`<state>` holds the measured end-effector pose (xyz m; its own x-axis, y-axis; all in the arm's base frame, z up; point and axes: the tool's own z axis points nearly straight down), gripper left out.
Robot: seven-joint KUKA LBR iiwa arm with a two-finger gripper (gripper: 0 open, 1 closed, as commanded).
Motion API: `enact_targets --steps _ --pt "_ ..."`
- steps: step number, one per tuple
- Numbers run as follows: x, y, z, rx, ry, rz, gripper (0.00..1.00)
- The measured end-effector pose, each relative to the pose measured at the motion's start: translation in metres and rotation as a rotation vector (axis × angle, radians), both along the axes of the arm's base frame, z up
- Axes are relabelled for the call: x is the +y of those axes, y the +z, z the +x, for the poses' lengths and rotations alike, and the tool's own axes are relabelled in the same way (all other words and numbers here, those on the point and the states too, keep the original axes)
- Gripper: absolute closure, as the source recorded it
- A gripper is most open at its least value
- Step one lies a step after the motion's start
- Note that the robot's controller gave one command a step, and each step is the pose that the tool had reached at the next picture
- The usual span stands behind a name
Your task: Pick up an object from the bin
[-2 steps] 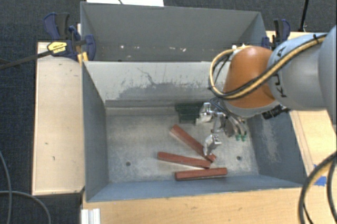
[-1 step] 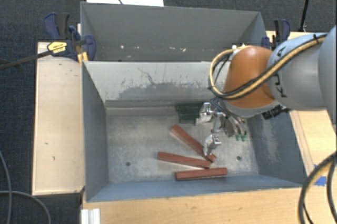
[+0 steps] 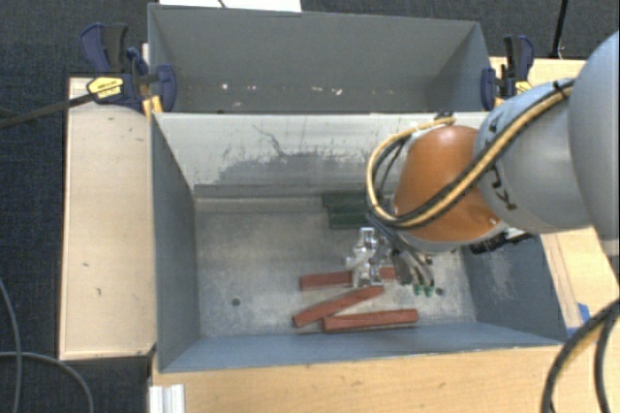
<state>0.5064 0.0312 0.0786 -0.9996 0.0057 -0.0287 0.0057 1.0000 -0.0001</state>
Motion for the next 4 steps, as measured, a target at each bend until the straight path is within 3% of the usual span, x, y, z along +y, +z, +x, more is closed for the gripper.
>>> enact_targets --steps 1,2,3,4 --pt "0.001 0.0 0.002 -0.007 0.001 0.003 0.0" --pt "0.002 0.0 -0.007 0.036 0.003 0.001 1.0" --pt "0.002 0.0 -0.007 0.036 0.003 0.001 1.0" --pt "0.002 0.034 -0.009 0.032 0.004 0.001 1.0"
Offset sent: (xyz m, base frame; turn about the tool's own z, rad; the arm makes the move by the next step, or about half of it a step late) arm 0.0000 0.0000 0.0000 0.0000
